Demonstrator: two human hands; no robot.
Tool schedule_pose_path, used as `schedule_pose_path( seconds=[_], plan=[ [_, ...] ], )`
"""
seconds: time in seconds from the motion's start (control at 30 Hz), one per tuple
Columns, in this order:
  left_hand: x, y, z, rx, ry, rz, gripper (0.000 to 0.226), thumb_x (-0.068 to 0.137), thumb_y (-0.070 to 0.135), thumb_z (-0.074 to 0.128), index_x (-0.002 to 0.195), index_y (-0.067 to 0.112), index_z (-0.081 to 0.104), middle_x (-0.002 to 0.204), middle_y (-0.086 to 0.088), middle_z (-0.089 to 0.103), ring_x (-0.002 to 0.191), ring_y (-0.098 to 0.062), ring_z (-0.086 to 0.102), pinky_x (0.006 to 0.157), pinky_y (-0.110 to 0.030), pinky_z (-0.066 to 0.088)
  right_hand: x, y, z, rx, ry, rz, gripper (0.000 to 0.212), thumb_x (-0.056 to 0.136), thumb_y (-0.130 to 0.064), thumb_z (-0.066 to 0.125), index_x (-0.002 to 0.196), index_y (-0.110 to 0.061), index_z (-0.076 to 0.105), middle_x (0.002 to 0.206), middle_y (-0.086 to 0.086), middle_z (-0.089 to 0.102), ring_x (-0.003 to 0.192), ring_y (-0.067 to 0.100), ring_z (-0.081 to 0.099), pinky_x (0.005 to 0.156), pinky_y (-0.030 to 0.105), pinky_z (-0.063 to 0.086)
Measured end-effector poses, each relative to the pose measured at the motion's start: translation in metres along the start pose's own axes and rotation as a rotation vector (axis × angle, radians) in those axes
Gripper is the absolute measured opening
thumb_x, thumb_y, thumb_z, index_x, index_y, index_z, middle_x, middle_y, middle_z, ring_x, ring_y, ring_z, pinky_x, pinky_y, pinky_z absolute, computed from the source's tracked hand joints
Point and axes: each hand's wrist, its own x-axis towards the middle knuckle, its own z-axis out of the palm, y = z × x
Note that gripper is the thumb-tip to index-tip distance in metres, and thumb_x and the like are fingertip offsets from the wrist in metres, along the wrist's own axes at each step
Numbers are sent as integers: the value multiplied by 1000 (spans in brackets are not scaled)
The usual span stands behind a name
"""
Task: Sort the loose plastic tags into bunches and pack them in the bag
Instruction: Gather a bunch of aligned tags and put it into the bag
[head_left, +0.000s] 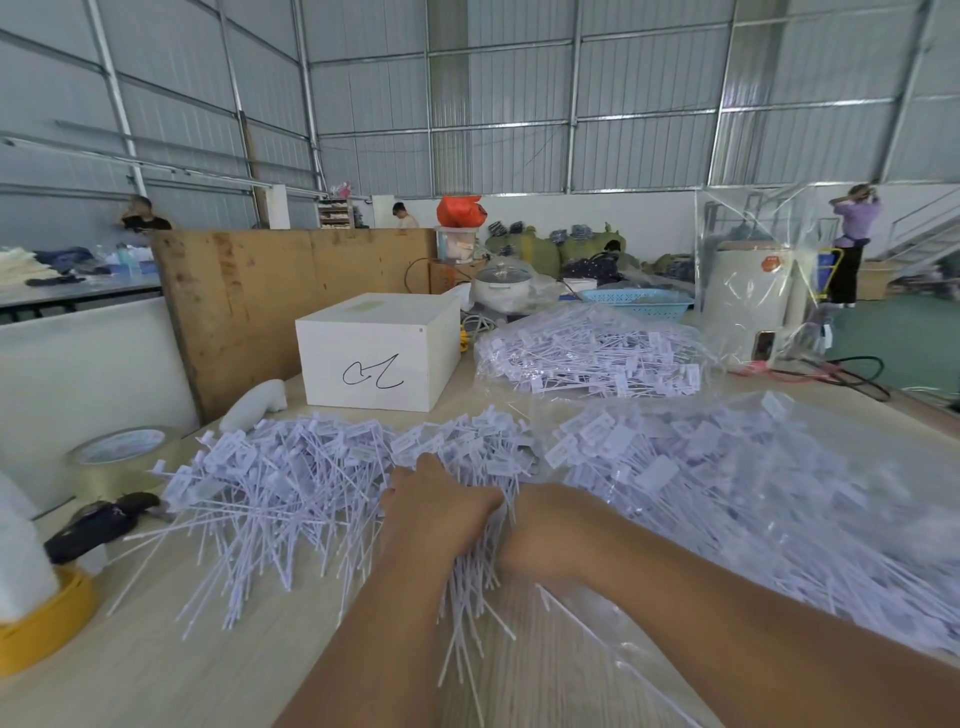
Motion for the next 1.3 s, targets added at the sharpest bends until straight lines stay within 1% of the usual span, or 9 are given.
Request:
schedule_pose_path(
  seconds=[0.1, 0.33, 0.57, 0.63, 0.83, 1.0, 1.13, 1.2, 1.3],
  plan=[
    [0, 0, 0, 6, 2, 1, 76, 64, 48, 66, 129, 16, 42, 133, -13, 40, 123, -34, 39, 82, -41, 40, 4, 4, -8, 83, -88, 8, 9, 82, -18, 64, 78, -10, 64, 73, 5, 56, 64, 20, 54, 61, 25, 42],
    [-1, 1, 0, 5, -7, -2, 80, 70, 47, 68, 137, 16, 38, 139, -13, 36, 128, -33, 34, 83, -40, 36, -5, 7, -21, 98, -20, 11, 32, 83, -14, 59, 56, -13, 41, 57, 2, 40, 47, 13, 34, 44, 24, 26],
    [-3, 1, -3, 13, -21, 5, 85, 67, 45, 69, 140, 16, 36, 141, -13, 36, 129, -33, 38, 93, -44, 44, -30, -1, -20, -137, -255, -31, 13, 91, -10, 53, 79, -8, 59, 71, 6, 51, 58, 18, 47, 46, 21, 37],
    [-5, 1, -3, 5, -25, 6, 87, 67, 45, 69, 142, 17, 36, 142, -12, 36, 129, -33, 39, 93, -43, 44, -30, -2, -13, -143, -253, 15, 21, 89, -9, 52, 69, -9, 57, 67, 7, 50, 59, 19, 47, 55, 20, 42],
    [-7, 2, -4, 4, -38, -8, 88, 59, 48, 65, 138, 17, 39, 139, -12, 41, 125, -33, 43, 95, -48, 47, -21, -2, 0, 46, -79, 122, 4, 89, -15, 52, 87, -11, 51, 91, 7, 54, 83, 24, 55, 75, 31, 47],
    [-6, 3, -4, 14, -28, -6, 86, 63, 50, 67, 137, 17, 39, 139, -13, 39, 124, -34, 44, 93, -45, 47, -5, -5, 4, 274, 31, 178, 5, 89, -12, 49, 86, -11, 53, 85, 8, 56, 81, 25, 55, 70, 30, 42],
    [-8, 6, -7, -15, -40, -9, 83, 57, 50, 68, 129, 14, 45, 130, -14, 50, 112, -31, 56, 73, -35, 46, -1, -10, 5, 437, 102, 202, 16, 86, -12, 46, 70, -12, 47, 70, 7, 52, 68, 24, 54, 56, 27, 38],
    [-8, 7, -9, -43, -53, -5, 84, 53, 51, 67, 124, 12, 48, 126, -16, 55, 109, -32, 59, 72, -36, 46, 1, -13, 5, 519, 89, 227, 16, 87, -9, 47, 71, -9, 49, 70, 11, 59, 59, 24, 60, 51, 28, 49],
    [-11, 10, -13, -74, -67, -6, 85, 50, 52, 67, 122, 11, 50, 124, -16, 58, 106, -29, 61, 63, -33, 44, 4, -15, 2, 664, 51, 303, 10, 85, -1, 53, 80, 1, 62, 80, 22, 71, 70, 34, 73, 66, 40, 61]
  ],
)
